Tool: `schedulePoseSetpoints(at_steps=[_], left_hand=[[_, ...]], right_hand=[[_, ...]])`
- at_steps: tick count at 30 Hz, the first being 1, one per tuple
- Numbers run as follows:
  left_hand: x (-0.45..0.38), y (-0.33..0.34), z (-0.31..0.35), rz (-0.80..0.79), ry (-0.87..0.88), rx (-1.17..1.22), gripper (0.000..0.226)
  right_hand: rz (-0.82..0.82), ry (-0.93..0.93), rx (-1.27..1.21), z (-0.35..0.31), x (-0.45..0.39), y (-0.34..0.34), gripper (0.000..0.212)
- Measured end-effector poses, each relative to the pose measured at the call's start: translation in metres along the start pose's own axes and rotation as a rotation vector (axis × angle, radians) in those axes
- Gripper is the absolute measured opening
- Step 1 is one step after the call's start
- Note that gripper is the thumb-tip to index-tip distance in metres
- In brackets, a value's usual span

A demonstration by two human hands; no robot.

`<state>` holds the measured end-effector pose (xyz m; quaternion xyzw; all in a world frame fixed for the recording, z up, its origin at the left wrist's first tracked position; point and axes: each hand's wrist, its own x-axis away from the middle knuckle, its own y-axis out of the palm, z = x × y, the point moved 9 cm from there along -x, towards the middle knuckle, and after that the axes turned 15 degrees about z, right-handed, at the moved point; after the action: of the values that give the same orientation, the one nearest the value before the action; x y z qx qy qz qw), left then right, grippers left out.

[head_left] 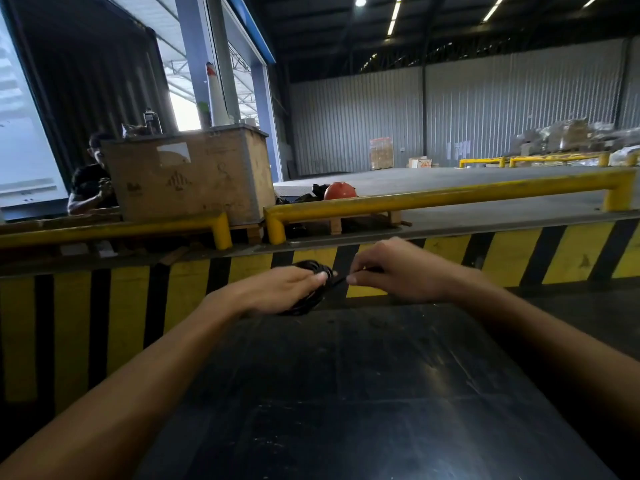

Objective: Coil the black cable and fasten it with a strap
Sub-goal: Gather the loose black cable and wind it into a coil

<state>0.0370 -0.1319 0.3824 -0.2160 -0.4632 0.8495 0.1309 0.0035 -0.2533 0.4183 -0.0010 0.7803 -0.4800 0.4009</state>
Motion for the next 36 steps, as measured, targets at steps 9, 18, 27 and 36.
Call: schedulePoseSetpoints(at_steps=[9, 18, 27, 36], left_hand=[[0.027, 0.016, 0.062, -0.237, -0.033, 0.888, 0.043], [-0.006, -0.011, 0.05, 0.164, -0.141, 1.074, 0.038], [0.013, 0.05, 0.029, -0.158, -0.197, 0.765, 0.065], [0.002, 0.069, 0.008, -0.072, -0.309, 0.598, 0.083]], right_hand=[[0.283, 0.261, -0.284, 0.057, 0.014, -0.025, 0.033], [-0.039, 0.037, 0.004, -0.035, 0.053, 0.068, 0.027], [0.151, -0.108, -0.015, -0.031, 0.036, 0.008, 0.021], [0.33, 0.084, -0.271, -0.001, 0.046, 0.018, 0.012]])
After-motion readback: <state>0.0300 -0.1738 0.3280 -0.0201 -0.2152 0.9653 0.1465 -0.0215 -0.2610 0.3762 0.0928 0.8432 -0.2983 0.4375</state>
